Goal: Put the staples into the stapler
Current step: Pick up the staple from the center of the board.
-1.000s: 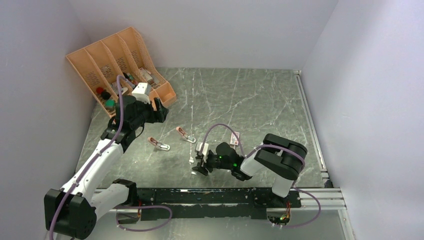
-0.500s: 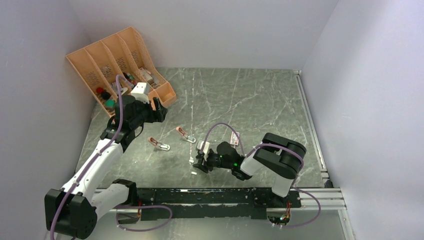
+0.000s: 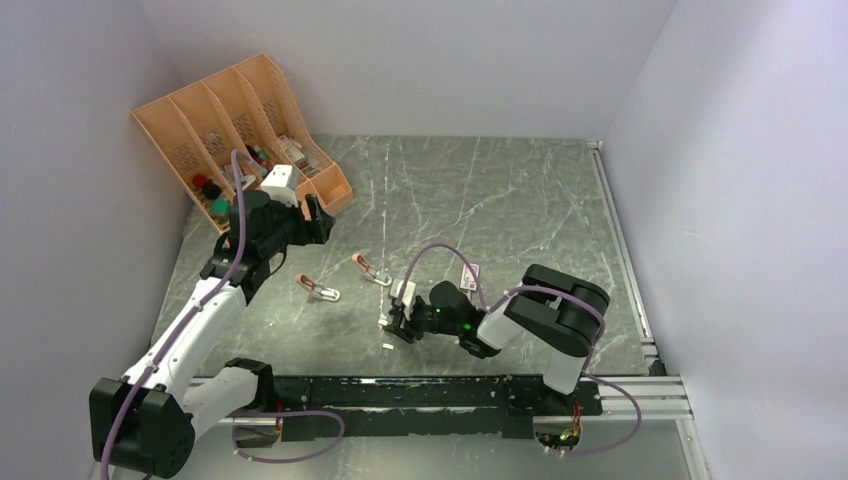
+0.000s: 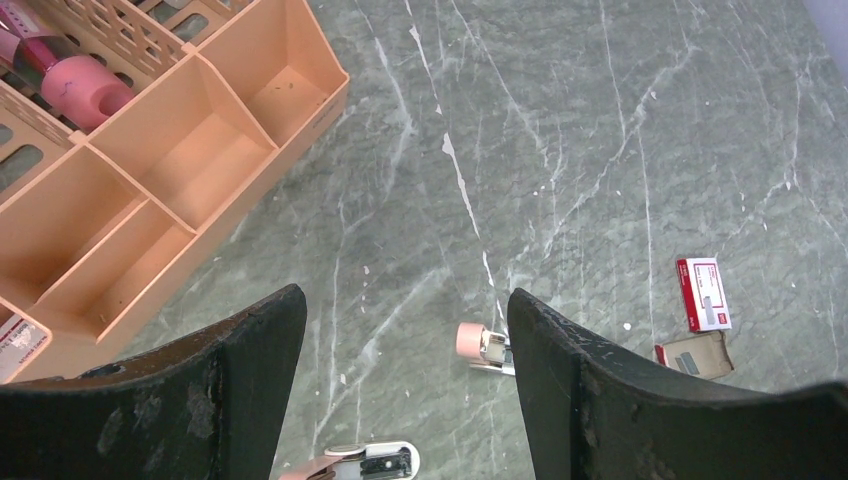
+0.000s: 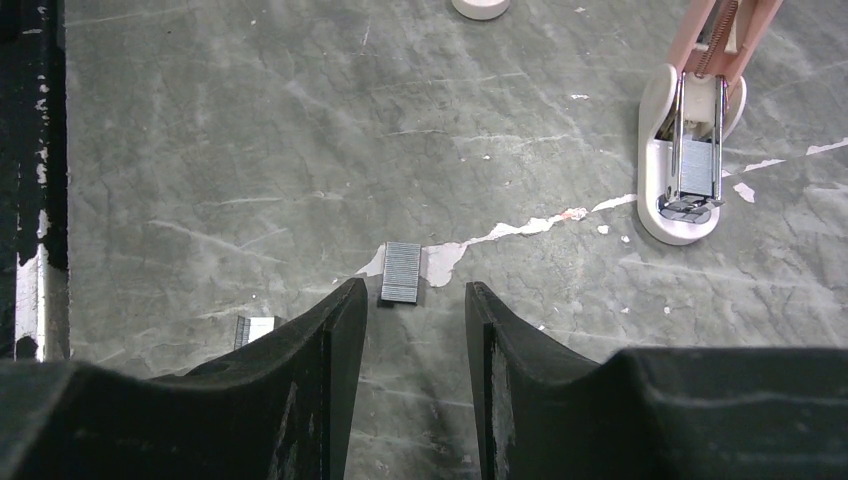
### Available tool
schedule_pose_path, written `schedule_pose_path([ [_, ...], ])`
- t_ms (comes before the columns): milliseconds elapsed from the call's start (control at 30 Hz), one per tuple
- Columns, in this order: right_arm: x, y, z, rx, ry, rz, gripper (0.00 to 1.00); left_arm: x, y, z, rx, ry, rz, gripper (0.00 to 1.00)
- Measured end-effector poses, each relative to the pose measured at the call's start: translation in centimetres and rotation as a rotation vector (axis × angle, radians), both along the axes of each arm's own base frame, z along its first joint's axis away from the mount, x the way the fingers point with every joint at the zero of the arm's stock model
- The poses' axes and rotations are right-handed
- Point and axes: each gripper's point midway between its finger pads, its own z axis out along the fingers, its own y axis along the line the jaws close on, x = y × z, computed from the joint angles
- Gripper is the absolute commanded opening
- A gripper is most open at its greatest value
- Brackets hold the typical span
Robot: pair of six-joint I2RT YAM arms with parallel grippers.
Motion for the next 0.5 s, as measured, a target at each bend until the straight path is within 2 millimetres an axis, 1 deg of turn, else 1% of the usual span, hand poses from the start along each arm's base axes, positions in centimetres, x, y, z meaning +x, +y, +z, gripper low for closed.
schedule_pose_path([
  [167,-0.07,0.07,0.00,-0.001,-0.001,0.001,0.37,0.04,0.11,0.00,0.000,0.000,0.003,0.78],
  [500,-0.06,0.27,-0.03,-0.002,-0.002,0.005,0.36,0.03,0.11,0.00,-0.001,0.000,0.002,0.78],
])
